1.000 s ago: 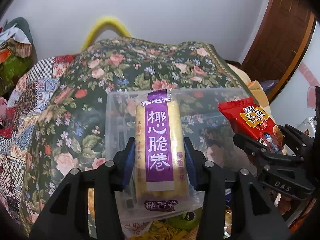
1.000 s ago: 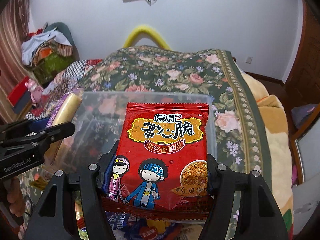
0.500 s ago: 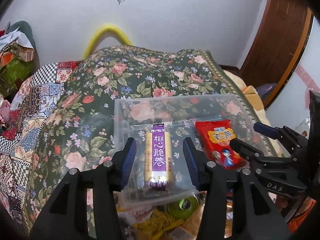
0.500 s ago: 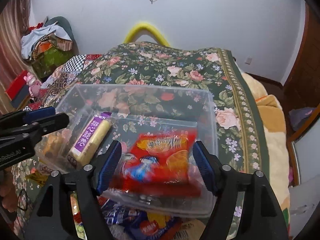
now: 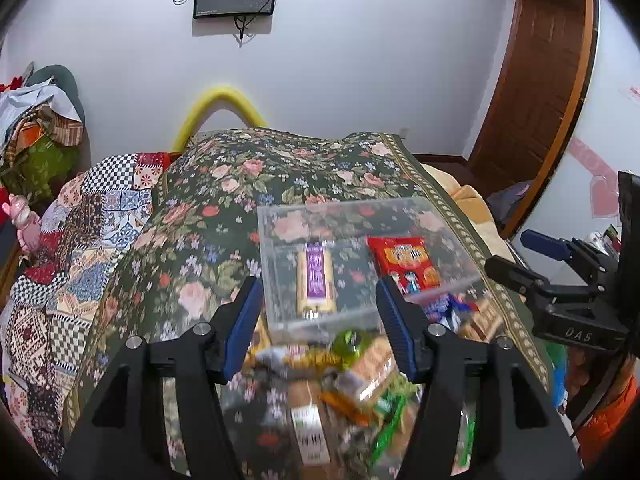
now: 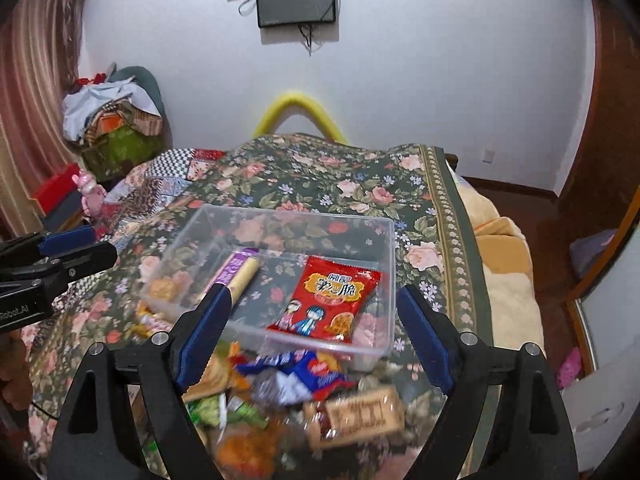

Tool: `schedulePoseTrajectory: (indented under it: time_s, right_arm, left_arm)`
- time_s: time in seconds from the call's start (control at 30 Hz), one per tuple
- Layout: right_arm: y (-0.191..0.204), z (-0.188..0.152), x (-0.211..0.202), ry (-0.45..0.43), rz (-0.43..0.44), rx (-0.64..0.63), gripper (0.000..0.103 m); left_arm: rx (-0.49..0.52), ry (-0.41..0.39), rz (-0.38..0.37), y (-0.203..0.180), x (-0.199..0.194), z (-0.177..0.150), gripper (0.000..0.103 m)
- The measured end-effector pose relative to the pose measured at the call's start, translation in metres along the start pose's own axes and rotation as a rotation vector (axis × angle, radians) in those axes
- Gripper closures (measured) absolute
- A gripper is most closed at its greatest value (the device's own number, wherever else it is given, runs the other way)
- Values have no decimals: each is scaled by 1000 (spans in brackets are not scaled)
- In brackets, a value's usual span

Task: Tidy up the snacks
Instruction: 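Grasp the tall biscuit roll with the left tool while the right tool grasps the green-striped pastry bag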

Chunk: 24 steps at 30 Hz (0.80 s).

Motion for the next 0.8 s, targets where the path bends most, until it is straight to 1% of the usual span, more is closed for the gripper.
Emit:
schedulePoseTrajectory:
  time_s: [0.13,0.3,0.57,0.7,0.8]
  right_arm:
    - [4,-14,-14,3,11,3,19]
    - [8,-42,-19,44,22,22,19]
    - [26,-94,-4,163,34,1,19]
    - [41,-117,7,228,66,-12,19]
    - [47,-127,15,261,71,-17,19]
  left_arm:
    - [14,21,7,-3,-14,-24,42]
    - [16,74,4,-4,-14,-58,41]
    - [-20,174,-10,1,3,-111,41]
    - [-38,216,-19,2,16,-130,41]
    - [-52,244,-29,1,27,-141,41]
Point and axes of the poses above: each gripper's, at about its wrist camera, not at the fingertips, and x roughly the way its jaws point, y to its left, z to its top, the point moved 7 cm from there along x, roughly the way its jaws point, and after that the axes turned 7 degrees about x, right-handed, at the moved point
